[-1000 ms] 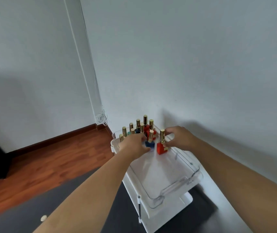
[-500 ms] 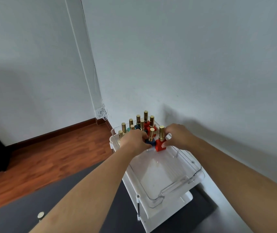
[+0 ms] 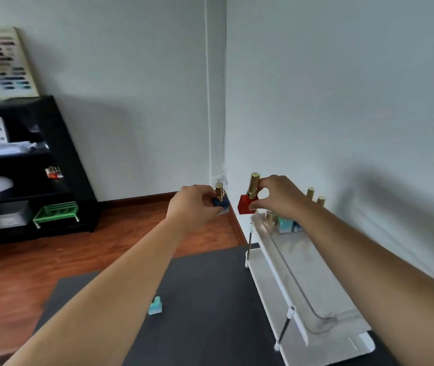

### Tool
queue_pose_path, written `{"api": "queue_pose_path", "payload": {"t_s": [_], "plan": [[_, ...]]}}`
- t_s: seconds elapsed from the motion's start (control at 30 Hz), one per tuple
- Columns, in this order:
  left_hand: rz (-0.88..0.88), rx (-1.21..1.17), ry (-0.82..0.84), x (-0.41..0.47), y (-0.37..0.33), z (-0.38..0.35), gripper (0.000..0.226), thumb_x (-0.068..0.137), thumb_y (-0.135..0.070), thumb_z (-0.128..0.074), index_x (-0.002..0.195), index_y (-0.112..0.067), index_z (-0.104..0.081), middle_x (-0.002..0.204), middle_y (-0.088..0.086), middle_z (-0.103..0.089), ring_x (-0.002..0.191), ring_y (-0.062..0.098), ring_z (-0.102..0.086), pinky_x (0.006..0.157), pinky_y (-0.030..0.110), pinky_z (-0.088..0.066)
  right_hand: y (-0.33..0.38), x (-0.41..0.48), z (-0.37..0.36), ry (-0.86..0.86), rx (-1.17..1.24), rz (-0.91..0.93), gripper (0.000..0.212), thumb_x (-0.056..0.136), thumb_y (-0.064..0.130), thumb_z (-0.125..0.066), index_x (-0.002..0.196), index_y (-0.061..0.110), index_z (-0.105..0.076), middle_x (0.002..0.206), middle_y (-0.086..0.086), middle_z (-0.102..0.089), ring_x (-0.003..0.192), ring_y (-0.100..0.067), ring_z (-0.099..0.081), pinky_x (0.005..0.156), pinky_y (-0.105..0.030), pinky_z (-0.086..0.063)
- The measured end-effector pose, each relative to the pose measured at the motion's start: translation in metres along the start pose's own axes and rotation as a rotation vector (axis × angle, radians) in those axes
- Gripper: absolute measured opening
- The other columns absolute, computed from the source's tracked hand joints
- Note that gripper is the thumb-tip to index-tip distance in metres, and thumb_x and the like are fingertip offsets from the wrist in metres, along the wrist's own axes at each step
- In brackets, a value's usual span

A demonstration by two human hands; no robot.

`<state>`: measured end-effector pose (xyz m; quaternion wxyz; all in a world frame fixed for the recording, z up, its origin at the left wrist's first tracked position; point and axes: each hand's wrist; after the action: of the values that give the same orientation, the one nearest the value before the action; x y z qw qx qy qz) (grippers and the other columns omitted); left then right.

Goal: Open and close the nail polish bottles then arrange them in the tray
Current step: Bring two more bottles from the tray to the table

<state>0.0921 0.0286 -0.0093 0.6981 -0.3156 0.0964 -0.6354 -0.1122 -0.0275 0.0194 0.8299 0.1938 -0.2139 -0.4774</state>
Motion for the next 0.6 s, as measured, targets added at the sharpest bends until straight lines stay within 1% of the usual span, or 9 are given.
{"api": "queue_pose_path", "payload": {"t_s": [0.07,0.13,0.2,0.23,0.33,0.4,0.43,0.5,0.6], "plan": [[0.08,0.055,0.005,-0.014,0.032,0.011,0.019,0.06,-0.045,-0.069,0.077,-0.037,-0.065,0.071,-0.015,-0.063,0.069,0.014,-0.058,0.056,0.024,-0.038,0.019,0.008,-0.033,0.056,0.019,0.018,0.024,0.065,0.024,-0.082,0.085,0.02,-0.07,0.093,0.0,-0.069,0.084,-0.018,-0.058,0.064,-0.024,-0.039],[0.157,0.092,0.028,-0.029,0.061,0.014,0.019,0.063,-0.041,-0.07,0.082,-0.037,-0.066,0.078,-0.016,-0.065,0.074,0.013,-0.058,0.06,0.024,-0.04,0.03,0.012,-0.067,0.103,0.036,-0.002,0.027,0.066,0.023,-0.081,0.089,0.018,-0.07,0.092,-0.001,-0.068,0.086,-0.02,-0.06,0.068,-0.028,-0.042],[0.215,0.124,0.065,-0.047,0.086,0.01,0.017,0.067,-0.036,-0.07,0.084,-0.036,-0.066,0.079,-0.016,-0.064,0.073,0.013,-0.058,0.055,0.023,-0.038,0.035,0.011,-0.101,0.137,0.027,-0.038,0.031,0.067,0.026,-0.081,0.094,0.017,-0.068,0.083,0.002,-0.061,0.081,-0.02,-0.057,0.061,-0.026,-0.039],[0.23,0.131,0.088,-0.055,0.095,0.006,0.016,0.069,-0.035,-0.069,0.085,-0.035,-0.066,0.078,-0.016,-0.063,0.072,0.013,-0.057,0.053,0.022,-0.037,0.034,0.01,-0.116,0.148,0.012,-0.056,0.033,0.068,0.027,-0.08,0.096,0.016,-0.067,0.083,0.002,-0.058,0.08,-0.021,-0.056,0.06,-0.027,-0.039],[0.246,0.138,0.161,-0.081,0.119,-0.013,0.015,0.074,-0.035,-0.068,0.089,-0.034,-0.066,0.087,-0.014,-0.067,0.075,0.014,-0.059,0.055,0.023,-0.041,0.026,-0.001,-0.156,0.203,0.0,-0.125,0.038,0.07,0.029,-0.079,0.102,0.014,-0.065,0.096,-0.006,-0.065,0.086,-0.023,-0.059,0.07,-0.03,-0.044],[0.254,0.129,0.198,-0.096,0.129,-0.027,0.015,0.076,-0.035,-0.067,0.09,-0.032,-0.065,0.092,-0.014,-0.069,0.078,0.016,-0.061,0.061,0.026,-0.046,0.017,-0.01,-0.175,0.243,-0.026,-0.177,0.035,0.071,0.029,-0.078,0.099,0.014,-0.064,0.097,-0.007,-0.066,0.081,-0.021,-0.057,0.067,-0.029,-0.04],[0.259,0.121,0.21,-0.102,0.133,-0.034,0.015,0.076,-0.034,-0.067,0.091,-0.032,-0.065,0.093,-0.014,-0.069,0.079,0.017,-0.061,0.063,0.027,-0.046,0.012,-0.014,-0.182,0.263,-0.041,-0.202,0.034,0.071,0.029,-0.078,0.099,0.015,-0.064,0.098,-0.007,-0.066,0.08,-0.021,-0.056,0.067,-0.029,-0.039],[0.269,0.106,0.224,-0.114,0.137,-0.048,0.014,0.077,-0.033,-0.065,0.091,-0.032,-0.064,0.095,-0.013,-0.069,0.075,0.016,-0.057,0.063,0.027,-0.042,0.003,-0.023,-0.195,0.293,-0.071,-0.248,0.035,0.072,0.03,-0.077,0.102,0.016,-0.064,0.101,-0.007,-0.066,0.087,-0.024,-0.06,0.068,-0.029,-0.039],[0.273,0.093,0.247,-0.13,0.142,-0.07,0.015,0.08,-0.032,-0.064,0.094,-0.03,-0.064,0.098,-0.012,-0.068,0.079,0.016,-0.055,0.064,0.026,-0.038,-0.006,-0.036,-0.213,0.34,-0.108,-0.272,0.041,0.074,0.031,-0.076,0.11,0.015,-0.062,0.107,-0.007,-0.066,0.098,-0.027,-0.061,0.076,-0.032,-0.045]]}}
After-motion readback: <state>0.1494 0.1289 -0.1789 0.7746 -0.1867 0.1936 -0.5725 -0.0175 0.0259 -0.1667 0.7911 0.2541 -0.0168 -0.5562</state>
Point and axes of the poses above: each hand's wrist, its own x-axis towards the middle knuckle, its own z-axis out of the back of the hand, y = z × x
